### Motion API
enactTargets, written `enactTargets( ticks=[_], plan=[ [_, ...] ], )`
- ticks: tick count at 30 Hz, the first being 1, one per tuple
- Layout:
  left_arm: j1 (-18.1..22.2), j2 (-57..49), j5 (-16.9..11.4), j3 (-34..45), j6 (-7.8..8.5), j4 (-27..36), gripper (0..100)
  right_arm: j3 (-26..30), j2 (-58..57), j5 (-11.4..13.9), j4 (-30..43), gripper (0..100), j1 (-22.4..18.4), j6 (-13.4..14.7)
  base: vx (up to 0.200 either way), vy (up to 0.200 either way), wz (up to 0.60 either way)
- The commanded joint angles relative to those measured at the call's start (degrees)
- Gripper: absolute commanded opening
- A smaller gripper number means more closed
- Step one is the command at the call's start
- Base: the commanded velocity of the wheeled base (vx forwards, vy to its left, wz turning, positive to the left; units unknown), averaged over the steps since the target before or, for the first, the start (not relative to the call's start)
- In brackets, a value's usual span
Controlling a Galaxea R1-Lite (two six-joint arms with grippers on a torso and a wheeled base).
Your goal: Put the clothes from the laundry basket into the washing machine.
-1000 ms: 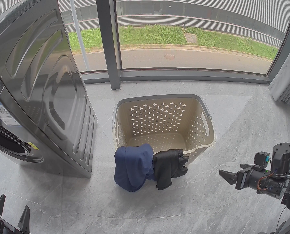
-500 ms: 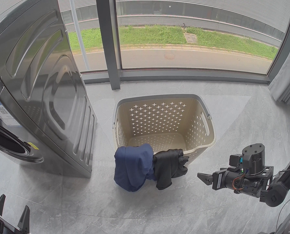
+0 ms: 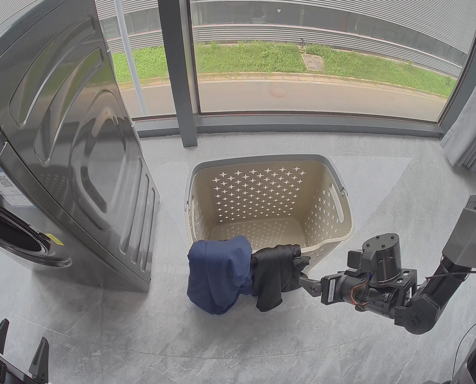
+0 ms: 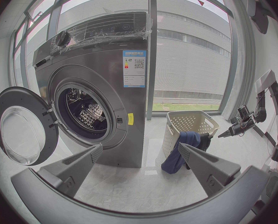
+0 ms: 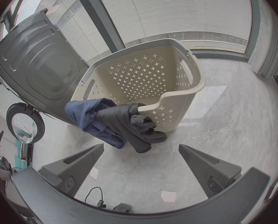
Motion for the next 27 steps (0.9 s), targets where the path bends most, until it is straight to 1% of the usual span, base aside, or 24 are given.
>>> enactTargets(
  ticks=[1,5,8,13,14,20,27],
  plan=[
    [0.02,-0.66,0.02,0.84,-0.04,0.0,100,-2.13,4.5,-0.1,-1.18,100,0.91,0.29,0.0,0.0,0.0],
    [0.02,-0.66,0.02,0.84,-0.04,0.0,100,-4.06,7.58,-0.01,-4.08,100,0.91,0.29,0.0,0.0,0.0],
    [0.02,-0.66,0.02,0.92,-0.04,0.0,100,-6.7,10.39,-0.01,-5.75,100,0.91,0.21,0.0,0.0,0.0],
    [0.02,-0.66,0.02,0.92,-0.04,0.0,100,-10.57,13.2,-0.01,-6.37,100,1.0,0.38,0.0,0.0,0.0],
    [0.02,-0.66,0.02,0.92,-0.04,0.0,100,-12.06,13.99,-0.01,-6.55,100,1.0,0.65,0.0,0.0,0.0],
    [0.02,-0.66,0.02,0.84,-0.04,0.0,100,-15.67,16.63,-0.01,-6.55,100,1.35,1.61,0.0,0.0,0.0],
    [0.02,-0.66,0.02,0.92,-0.12,0.0,100,-19.53,19.44,-0.1,-6.02,100,1.18,1.7,0.0,0.0,0.0]
  ],
)
